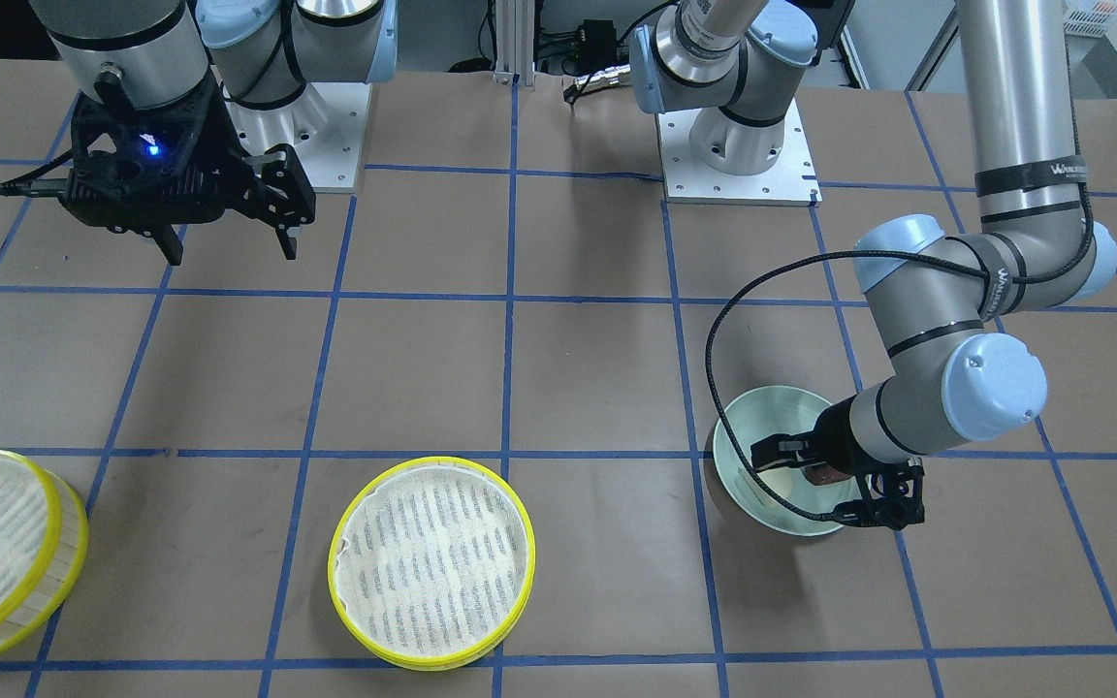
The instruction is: Stack buns with steamer
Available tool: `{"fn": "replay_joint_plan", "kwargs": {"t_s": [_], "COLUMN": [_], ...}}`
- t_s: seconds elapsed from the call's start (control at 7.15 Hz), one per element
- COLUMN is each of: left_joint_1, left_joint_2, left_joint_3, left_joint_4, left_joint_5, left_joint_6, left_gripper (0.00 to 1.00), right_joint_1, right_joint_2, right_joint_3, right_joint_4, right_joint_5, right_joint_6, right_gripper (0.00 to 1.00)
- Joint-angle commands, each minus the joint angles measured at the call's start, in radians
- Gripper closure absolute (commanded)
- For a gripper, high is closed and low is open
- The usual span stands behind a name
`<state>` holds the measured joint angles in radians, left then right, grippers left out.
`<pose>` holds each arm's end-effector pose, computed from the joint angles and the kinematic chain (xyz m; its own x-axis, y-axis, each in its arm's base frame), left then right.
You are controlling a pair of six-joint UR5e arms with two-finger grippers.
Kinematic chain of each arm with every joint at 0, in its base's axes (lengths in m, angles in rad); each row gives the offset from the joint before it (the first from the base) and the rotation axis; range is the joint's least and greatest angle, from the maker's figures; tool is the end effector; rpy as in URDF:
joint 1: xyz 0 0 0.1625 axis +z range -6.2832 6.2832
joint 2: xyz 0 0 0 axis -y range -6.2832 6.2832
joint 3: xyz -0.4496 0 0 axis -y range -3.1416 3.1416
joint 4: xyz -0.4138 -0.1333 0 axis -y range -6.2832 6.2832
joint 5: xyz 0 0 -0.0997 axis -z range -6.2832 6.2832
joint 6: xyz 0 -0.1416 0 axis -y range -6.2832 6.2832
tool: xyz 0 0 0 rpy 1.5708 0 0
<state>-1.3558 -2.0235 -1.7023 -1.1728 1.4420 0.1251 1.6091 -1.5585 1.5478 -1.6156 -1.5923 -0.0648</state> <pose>-0.0170 -0.6320 0.1821 -0.9824 -0.1132 0.1483 -0.0878 0.9819 0.1679 0.1503 -0.5213 0.4807 -0.9945 -0.1016 0.0250 -0.1029 0.9932 -0.0540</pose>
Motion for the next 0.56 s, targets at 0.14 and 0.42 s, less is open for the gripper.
{"fn": "replay_joint_plan", "kwargs": {"t_s": [0.14,0.42], "left_joint_1": [0.0,0.0], "left_joint_2": [-0.033,-0.031], "left_joint_3": [0.001,0.01], "left_joint_4": [0.001,0.002], "left_joint_5": [0.0,-0.006], "left_joint_6": [-0.024,-0.05], "left_gripper": [0.56,1.0], "right_joint_1": [0.0,0.0], "right_joint_2": [0.0,0.0], "right_joint_3": [0.0,0.0], "right_joint_4": [0.0,0.002], "right_joint_5": [0.0,0.0], "right_joint_6": [0.0,0.0], "right_gripper": [0.0,0.0]}}
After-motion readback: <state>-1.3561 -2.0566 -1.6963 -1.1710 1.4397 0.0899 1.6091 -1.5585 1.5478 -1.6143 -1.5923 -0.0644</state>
